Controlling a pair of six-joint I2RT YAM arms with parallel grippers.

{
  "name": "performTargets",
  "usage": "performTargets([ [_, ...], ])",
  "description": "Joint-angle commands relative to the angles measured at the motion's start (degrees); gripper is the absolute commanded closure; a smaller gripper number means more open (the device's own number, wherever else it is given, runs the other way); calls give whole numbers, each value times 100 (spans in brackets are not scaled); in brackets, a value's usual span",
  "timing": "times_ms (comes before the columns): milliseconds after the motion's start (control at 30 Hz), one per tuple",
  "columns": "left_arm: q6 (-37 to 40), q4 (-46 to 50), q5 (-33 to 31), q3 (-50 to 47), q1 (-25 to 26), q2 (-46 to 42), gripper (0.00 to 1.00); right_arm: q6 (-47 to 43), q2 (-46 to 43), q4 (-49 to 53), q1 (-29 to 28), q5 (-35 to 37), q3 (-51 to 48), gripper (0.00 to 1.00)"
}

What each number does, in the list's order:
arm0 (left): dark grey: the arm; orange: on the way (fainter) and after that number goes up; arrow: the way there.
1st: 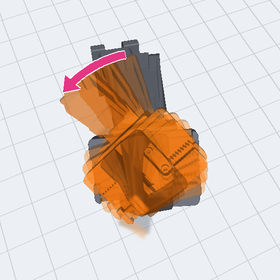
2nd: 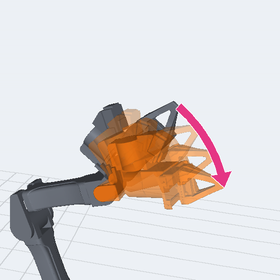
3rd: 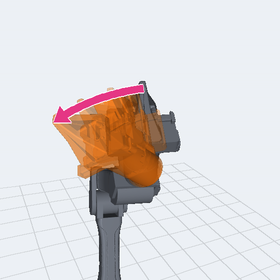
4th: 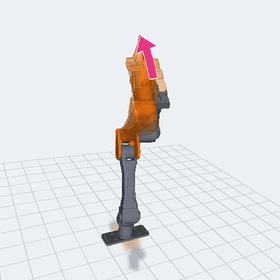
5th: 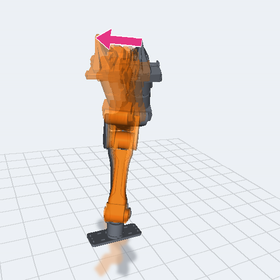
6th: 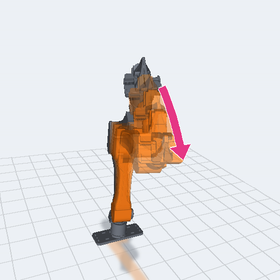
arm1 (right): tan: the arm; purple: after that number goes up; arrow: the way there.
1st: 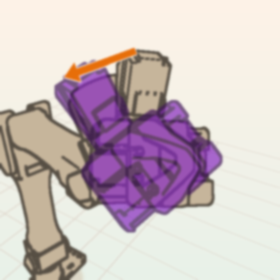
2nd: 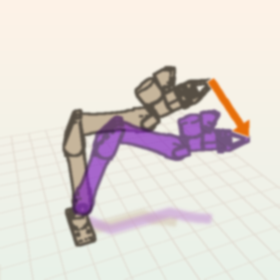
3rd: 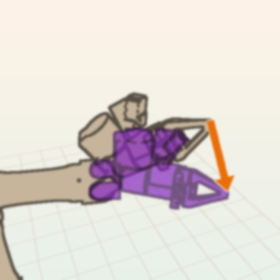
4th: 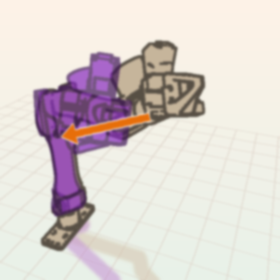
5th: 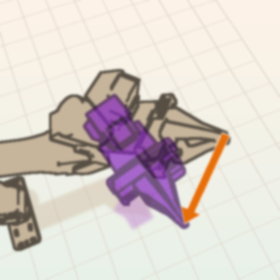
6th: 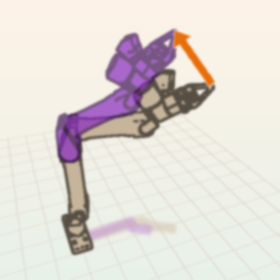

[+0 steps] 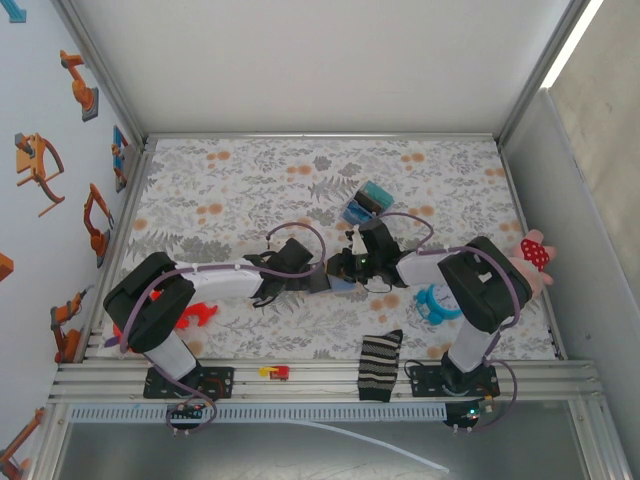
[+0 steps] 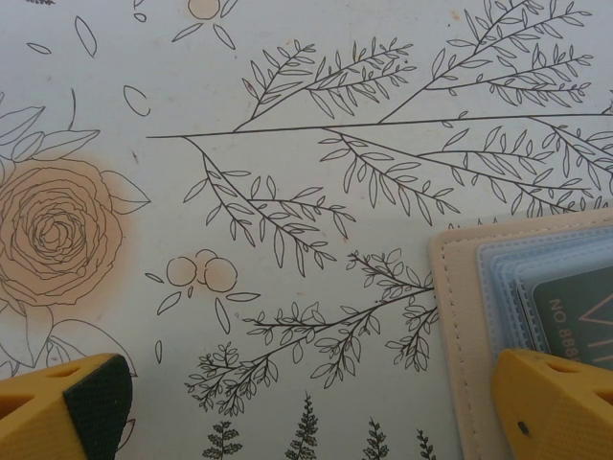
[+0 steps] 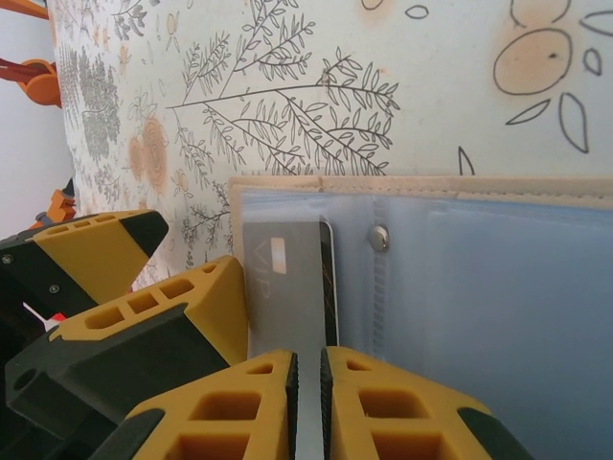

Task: Take the credit cards out of the card holder

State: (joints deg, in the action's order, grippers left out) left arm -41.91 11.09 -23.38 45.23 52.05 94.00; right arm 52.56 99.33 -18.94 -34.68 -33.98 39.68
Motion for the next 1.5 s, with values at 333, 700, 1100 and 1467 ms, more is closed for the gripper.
performTargets([
  [333,-41,339,-16,12,24,181,3,4,169,36,-64,61,7,82],
  [700,-44,352,-34,16,24,181,3,-230,27,570,-66,317,93,82],
  [1100,-45,359,-18,21,24,219,3,238,197,-597,-101,-201,-52,92],
  [1467,-47,364,-16,31,24,212,3,333,308,-840,-101,-341,-109,87],
])
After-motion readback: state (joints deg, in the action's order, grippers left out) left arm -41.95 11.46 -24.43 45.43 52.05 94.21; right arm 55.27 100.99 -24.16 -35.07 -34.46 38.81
